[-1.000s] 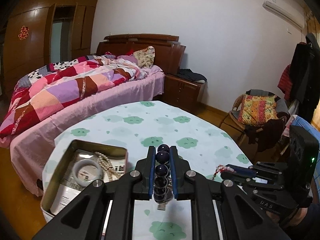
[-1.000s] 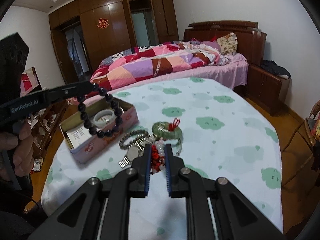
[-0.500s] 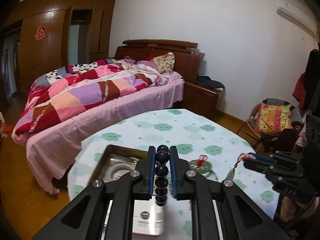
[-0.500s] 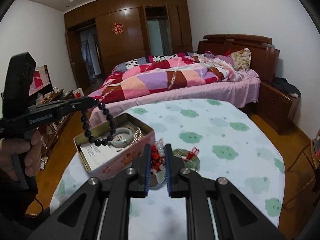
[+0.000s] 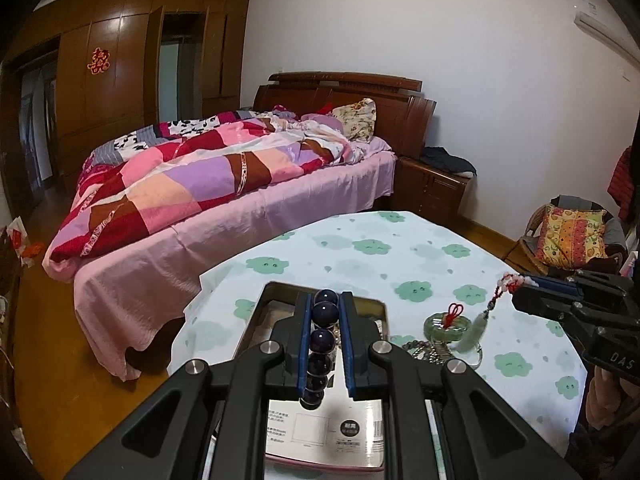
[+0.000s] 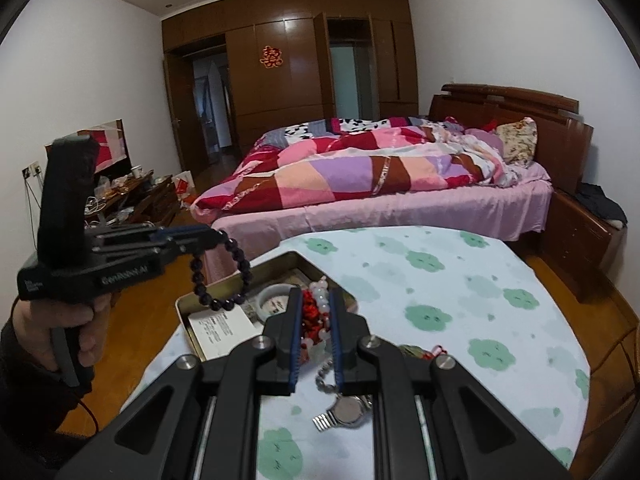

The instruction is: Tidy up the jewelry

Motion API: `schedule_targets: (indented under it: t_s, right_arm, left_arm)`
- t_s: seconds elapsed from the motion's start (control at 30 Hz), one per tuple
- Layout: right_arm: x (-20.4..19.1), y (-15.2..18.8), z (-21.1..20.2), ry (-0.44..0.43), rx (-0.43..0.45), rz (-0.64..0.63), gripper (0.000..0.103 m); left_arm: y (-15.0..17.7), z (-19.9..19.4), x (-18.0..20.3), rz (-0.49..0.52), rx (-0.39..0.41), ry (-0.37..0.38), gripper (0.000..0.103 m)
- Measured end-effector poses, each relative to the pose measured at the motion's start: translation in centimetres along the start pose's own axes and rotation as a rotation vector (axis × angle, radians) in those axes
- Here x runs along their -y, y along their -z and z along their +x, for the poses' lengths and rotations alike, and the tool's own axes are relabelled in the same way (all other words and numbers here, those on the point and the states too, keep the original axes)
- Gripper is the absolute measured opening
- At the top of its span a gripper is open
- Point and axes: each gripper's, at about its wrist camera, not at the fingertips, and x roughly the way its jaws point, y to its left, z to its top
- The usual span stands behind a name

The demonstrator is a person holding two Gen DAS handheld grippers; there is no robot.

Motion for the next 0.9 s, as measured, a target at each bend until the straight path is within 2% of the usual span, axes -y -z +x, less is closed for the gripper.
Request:
schedule_targets:
  t_s: [0.4, 0.9]
  right_arm:
    - [-2.5, -0.8, 3.7, -0.051, -0.036, -0.040, 0.015]
    - [-4.1, 0.8, 8.2, -0.080, -0.121, -0.051, 0.015]
  left_arm:
    - [0.8, 2.3, -2.5, -0.040, -0.041, -0.033, 0.013]
    - [2.1, 4.5, -3.4, -0.047, -0.107, -0.052, 0.013]
